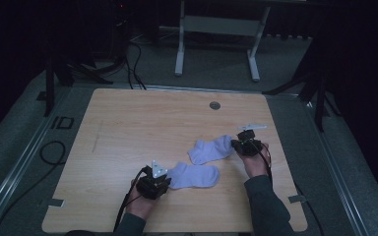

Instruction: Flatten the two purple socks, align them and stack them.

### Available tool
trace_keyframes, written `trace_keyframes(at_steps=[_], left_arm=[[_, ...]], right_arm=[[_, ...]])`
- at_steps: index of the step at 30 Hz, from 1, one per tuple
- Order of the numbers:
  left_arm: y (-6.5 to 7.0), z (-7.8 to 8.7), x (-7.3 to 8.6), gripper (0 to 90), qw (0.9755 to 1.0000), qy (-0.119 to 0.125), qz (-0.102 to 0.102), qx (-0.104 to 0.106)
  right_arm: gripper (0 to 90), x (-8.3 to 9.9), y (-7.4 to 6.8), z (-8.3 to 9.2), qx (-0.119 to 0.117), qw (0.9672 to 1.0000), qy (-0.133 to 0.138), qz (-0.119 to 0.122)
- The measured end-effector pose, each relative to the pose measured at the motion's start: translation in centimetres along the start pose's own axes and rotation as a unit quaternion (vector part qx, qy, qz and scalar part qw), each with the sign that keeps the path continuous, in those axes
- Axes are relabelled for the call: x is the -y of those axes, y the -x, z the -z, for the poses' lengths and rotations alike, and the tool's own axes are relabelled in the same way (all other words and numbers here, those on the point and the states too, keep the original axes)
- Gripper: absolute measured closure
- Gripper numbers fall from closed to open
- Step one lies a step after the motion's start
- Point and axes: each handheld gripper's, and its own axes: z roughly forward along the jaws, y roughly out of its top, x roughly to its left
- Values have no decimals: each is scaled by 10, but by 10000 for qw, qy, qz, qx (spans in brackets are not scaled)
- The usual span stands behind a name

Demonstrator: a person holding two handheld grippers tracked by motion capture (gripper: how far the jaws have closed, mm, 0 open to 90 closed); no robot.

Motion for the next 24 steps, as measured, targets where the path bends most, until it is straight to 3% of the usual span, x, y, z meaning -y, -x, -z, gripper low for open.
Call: trace_keyframes(at_steps=[3, 11, 12, 13, 17, 20, 21, 24], left_arm=[[0, 0, 0, 744, 10000, 3, -10, -10], [0, 0, 0, 744, 10000, -11, -25, 12], [0, 0, 0, 744, 10000, -6, -18, 15], [0, 0, 0, 744, 10000, -4, -21, 21], [0, -1, 0, 744, 10000, 5, -39, 64], [0, -2, 0, 738, 9999, 39, -27, 92], [0, -2, -1, 737, 9999, 57, -27, 107], [0, -3, -1, 736, 9999, 61, -58, 114]], right_arm=[[890, 9, 1, -1, 177, 9998, -121, 58], [874, 25, 13, -5, 276, 9989, -368, -42], [825, 27, 14, -5, 276, 9988, -390, -47], [713, 30, 18, -4, 318, 9987, -391, -100], [632, 30, 24, 1, 362, 9987, -266, -248], [585, 26, 23, 7, 252, 9996, -112, -113], [563, 21, 19, 9, 157, 9998, -73, 97], [555, 16, 14, 8, -6, 9996, -77, 282]])
